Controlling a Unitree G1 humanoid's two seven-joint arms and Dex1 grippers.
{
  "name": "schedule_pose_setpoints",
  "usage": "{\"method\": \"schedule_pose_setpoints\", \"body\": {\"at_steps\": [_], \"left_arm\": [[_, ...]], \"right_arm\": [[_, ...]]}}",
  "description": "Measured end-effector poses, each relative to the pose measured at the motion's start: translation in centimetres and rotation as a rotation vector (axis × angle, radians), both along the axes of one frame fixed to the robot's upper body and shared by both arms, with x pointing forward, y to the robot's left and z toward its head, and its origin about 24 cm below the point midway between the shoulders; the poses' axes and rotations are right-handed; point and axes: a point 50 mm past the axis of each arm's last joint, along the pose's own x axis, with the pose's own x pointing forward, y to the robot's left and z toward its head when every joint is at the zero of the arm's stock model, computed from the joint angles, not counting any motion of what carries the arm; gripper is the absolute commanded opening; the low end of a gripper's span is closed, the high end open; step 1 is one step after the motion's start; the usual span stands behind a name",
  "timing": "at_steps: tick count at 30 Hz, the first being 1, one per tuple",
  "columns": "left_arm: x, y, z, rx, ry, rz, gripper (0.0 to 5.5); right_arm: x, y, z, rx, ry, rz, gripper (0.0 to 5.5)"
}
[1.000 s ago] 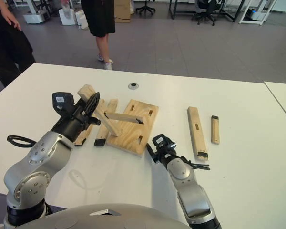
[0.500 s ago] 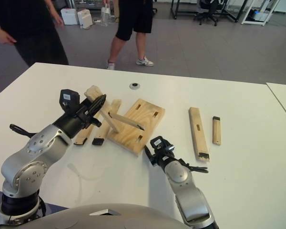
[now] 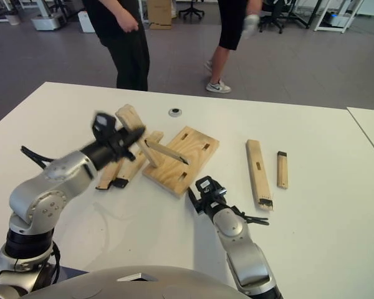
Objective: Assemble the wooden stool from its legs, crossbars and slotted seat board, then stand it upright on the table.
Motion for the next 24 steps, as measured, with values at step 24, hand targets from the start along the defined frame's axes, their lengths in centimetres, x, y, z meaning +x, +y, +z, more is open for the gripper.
{"method": "schedule_pose_setpoints", "body": {"at_steps": [24], "left_arm": [[-5.6, 5.7, -6.7, 0.278, 0.145, 0.049, 3.84]], "right_arm": [[1.7, -1.3, 0.0, -0.039, -0.021, 0.078, 3.52]]}}
